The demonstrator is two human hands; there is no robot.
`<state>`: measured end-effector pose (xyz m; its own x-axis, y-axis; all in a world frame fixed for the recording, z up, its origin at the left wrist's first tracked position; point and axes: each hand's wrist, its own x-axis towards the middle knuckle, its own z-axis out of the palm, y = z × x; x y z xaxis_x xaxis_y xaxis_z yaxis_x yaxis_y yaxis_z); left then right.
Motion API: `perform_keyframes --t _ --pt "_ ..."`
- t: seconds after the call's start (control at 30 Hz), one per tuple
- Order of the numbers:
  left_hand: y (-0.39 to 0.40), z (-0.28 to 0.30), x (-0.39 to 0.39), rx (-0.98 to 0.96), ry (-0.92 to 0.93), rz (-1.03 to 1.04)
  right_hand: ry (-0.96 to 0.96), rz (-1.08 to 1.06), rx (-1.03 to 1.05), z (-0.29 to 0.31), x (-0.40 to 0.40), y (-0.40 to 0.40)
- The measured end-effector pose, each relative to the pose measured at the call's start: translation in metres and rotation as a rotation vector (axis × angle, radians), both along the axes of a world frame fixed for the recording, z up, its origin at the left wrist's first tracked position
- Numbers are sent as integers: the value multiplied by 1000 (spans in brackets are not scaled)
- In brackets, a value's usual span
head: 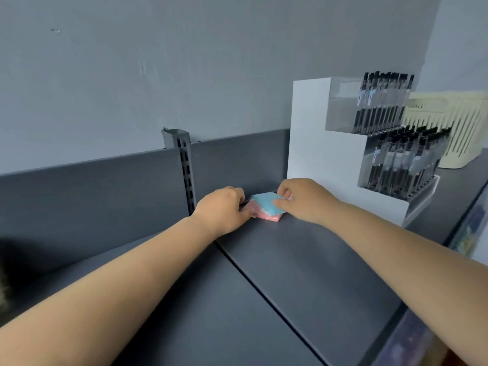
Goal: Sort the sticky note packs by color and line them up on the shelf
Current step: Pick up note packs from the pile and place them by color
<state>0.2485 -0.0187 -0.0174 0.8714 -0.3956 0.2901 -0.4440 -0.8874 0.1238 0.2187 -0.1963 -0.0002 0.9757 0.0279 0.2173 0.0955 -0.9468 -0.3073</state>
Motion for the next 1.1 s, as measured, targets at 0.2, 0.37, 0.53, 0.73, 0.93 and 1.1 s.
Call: perform_keyframes --t 0.2,0.37,0.53,0.73,0.93,1.1 --pt "-17 -13 24 -62 75 52 74 153 18 -8 38 -17" --pt "-15 -18 31 -231 166 9 118 181 -114 -18 52 -25" --pt "-12 -15 27 -480 271 -49 186 207 0 -14 50 -26" --pt "-10 -18 27 -784 355 -92 172 249 323 -15 46 -24" --pt "-6 -16 29 -1137 360 -76 62 202 480 -9 46 -28" --pt "-1 -14 31 -1330 292 -29 -12 218 747 0 42 -31"
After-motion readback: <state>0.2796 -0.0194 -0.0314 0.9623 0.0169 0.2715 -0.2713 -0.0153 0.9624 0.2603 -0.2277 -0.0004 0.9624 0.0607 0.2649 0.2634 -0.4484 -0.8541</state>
